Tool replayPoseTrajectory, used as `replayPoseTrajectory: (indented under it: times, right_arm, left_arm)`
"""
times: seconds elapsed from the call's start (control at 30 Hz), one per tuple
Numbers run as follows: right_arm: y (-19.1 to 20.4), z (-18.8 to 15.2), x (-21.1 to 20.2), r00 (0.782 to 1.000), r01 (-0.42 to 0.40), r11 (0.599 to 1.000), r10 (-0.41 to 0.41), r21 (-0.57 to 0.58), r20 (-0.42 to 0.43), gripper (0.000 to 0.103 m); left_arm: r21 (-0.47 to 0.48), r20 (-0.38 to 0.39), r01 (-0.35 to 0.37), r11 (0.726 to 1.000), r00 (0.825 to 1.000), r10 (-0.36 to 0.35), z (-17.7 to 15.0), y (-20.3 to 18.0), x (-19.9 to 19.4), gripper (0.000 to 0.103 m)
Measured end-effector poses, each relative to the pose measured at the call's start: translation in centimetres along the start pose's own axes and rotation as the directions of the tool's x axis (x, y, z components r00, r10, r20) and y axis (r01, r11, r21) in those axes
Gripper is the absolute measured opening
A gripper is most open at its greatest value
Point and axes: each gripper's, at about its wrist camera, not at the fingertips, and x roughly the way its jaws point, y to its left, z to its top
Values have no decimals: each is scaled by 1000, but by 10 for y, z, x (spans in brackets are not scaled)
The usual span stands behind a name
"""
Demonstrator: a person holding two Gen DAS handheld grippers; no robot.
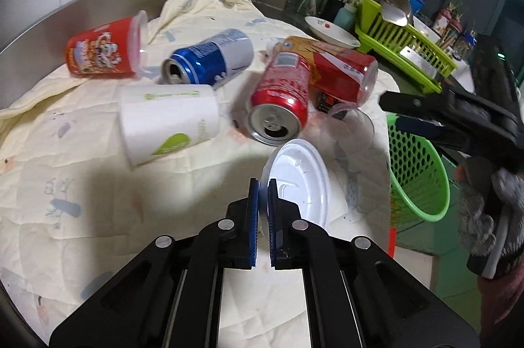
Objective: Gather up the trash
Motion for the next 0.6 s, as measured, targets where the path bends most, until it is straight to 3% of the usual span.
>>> replayPoseTrajectory:
  times: [0.33,0.6]
  right_arm:
    - [-3,11,38,997,27,985,-13,171,-82,75]
    - [-19,4,56,987,-49,956,91,288,-135,63]
  left_arm:
    - [-18,22,17,1000,1000,-17,1,19,-9,4]
    - [-14,22,25,1000,999,-25,0,20,-8,4]
